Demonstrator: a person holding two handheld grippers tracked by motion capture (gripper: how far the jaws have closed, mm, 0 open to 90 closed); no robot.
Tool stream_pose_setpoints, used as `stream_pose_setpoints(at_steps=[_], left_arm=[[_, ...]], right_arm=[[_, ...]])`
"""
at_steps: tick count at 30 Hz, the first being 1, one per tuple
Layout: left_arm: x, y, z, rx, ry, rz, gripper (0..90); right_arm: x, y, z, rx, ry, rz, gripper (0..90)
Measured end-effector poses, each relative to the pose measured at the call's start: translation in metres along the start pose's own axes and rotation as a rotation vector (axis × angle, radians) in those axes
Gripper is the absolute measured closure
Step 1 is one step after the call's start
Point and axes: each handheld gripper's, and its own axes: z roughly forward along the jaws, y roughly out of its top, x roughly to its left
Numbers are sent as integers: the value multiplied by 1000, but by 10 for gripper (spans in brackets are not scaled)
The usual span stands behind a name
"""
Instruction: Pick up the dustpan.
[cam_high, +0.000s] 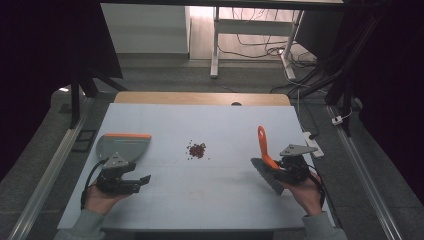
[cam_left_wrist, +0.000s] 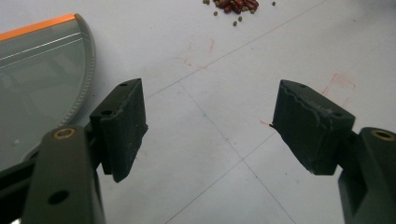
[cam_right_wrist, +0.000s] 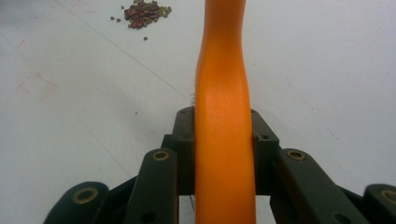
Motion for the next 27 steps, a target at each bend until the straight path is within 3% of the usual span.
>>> stream_pose_setpoints(at_steps=[11, 19, 23, 27], left_arm=[[1, 3, -1, -12, -31, 8, 254], [-3, 8, 0, -4, -15, 1, 255], [-4, 10, -1, -4, -11, 3, 254], [-5, 13, -3, -1, -9, 3, 249]], right_arm=[[4, 5, 0, -23, -9, -20, 704], [4, 1, -4, -26, -9, -21, 704], [2, -2, -5, -42, -11, 6, 704], [5, -1, -6, -42, -18, -5, 704]])
